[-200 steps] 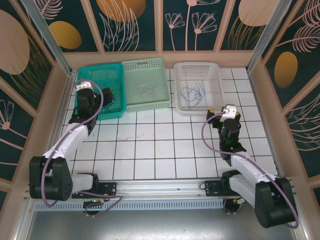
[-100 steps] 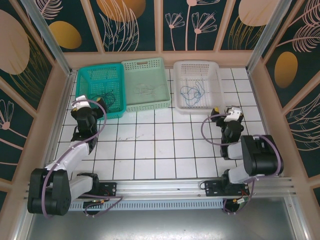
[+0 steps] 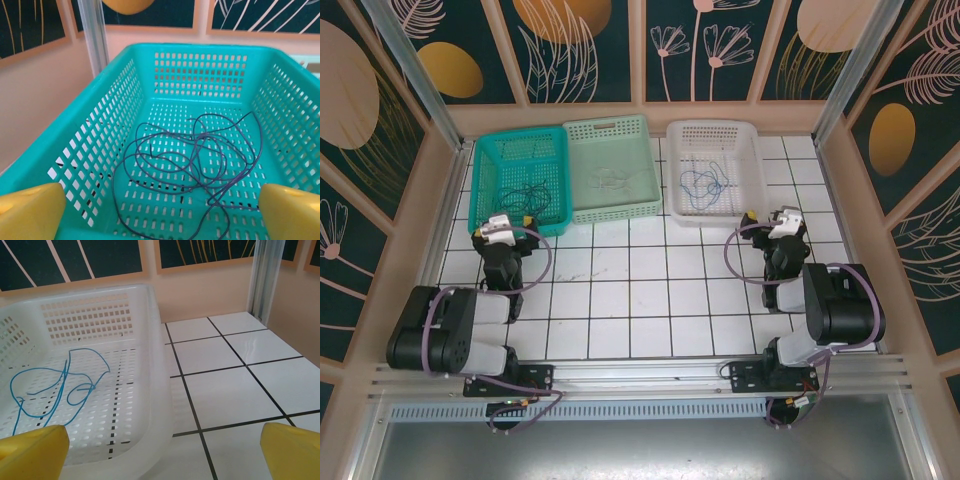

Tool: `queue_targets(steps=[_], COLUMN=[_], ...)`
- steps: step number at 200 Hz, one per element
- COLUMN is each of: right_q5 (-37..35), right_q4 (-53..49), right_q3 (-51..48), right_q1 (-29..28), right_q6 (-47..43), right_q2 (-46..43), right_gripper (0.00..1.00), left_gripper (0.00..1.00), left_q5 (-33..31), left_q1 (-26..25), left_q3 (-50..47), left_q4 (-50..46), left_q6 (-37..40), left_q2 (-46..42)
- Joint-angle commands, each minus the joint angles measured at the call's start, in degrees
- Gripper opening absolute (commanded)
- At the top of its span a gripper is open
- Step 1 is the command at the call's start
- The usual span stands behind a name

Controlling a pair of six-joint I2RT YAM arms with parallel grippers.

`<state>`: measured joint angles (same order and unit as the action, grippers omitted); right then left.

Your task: Untangle the cables

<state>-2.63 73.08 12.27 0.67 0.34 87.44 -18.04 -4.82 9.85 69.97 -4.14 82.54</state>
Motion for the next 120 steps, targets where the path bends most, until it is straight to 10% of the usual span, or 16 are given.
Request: queue_targets(steps=[1, 120], right_q5=[1.49, 1.49], right_q4=[-1.10, -1.62], right_q3=[0.82, 1.09], right_q1=[0.48, 0.83], right_q6=[0.26, 0.38], right_q2=[0.75, 0.80], right_gripper=[0.99, 0.99], left_gripper=[0.99, 0.99], left_q5=[0.55, 0.03], left_q1=[-0.08, 1.30], left_q3=[-1.55, 2.00], left_q4=[15.64, 6.58], left_q6=[2.08, -0.25], left_q2=[6.00, 4.75])
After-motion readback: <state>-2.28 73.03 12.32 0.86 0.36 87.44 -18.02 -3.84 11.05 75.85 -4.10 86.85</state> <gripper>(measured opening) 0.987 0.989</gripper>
